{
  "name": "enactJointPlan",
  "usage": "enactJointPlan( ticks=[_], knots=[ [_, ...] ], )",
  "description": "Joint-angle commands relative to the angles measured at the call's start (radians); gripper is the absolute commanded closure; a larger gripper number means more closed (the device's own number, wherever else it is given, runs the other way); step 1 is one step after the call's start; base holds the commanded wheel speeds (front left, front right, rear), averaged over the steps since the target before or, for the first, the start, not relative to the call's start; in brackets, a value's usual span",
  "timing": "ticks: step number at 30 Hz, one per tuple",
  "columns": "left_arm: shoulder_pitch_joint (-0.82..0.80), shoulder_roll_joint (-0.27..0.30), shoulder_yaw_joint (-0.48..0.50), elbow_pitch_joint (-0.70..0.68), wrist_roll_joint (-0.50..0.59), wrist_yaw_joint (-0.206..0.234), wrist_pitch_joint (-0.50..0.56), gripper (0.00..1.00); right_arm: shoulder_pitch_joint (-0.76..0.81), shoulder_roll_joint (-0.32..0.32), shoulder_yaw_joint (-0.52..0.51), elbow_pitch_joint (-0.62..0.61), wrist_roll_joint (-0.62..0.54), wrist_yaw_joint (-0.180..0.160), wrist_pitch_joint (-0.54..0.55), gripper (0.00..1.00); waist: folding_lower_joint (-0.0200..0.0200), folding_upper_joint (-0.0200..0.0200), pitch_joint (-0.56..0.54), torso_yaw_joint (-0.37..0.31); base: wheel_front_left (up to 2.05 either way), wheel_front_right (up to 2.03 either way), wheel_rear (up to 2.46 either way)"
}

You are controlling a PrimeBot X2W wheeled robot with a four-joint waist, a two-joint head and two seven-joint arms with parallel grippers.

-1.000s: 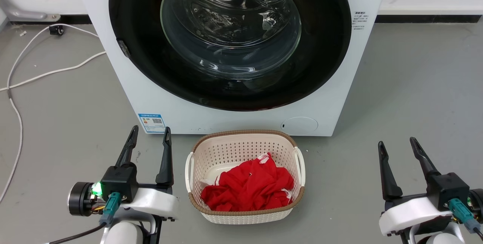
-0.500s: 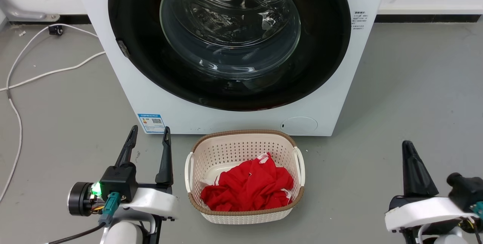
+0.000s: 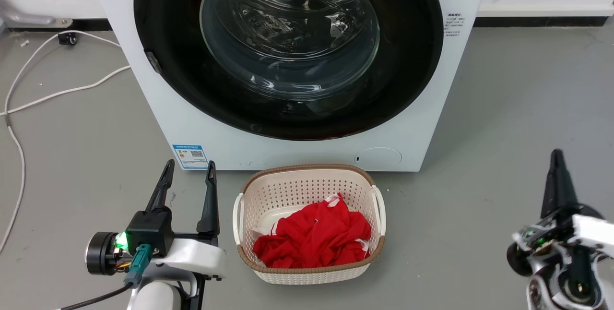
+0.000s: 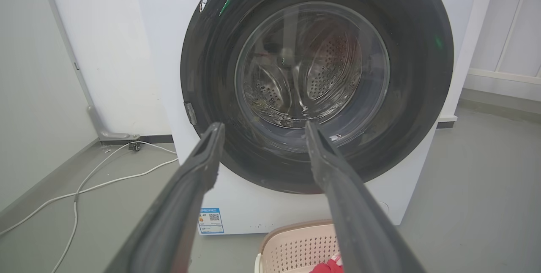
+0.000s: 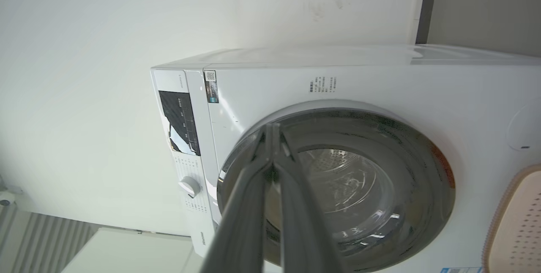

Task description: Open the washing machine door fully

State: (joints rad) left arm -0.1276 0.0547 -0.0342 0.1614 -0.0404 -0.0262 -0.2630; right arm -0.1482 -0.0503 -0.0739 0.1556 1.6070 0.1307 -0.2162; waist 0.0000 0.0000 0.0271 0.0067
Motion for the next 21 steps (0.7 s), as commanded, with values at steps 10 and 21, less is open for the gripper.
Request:
enactJointPlan(
  ticks=[10, 21],
  knots=[
    [-0.025, 0.000, 0.010, -0.012, 0.010, 0.005, -0.003, 0.00, -0.222, -0.113, -0.045, 0.089, 0.223, 0.000, 0.117, 1.00, 0.0000, 0.0000, 0.035, -0.019, 0.00, 0.00, 0.00],
    [-0.067, -0.001, -0.003, -0.024, 0.013, -0.006, -0.003, 0.00, -0.625, -0.324, 0.176, 0.436, 0.275, 0.000, 0.299, 1.00, 0.0000, 0.0000, 0.099, -0.008, 0.00, 0.00, 0.00]
  ],
)
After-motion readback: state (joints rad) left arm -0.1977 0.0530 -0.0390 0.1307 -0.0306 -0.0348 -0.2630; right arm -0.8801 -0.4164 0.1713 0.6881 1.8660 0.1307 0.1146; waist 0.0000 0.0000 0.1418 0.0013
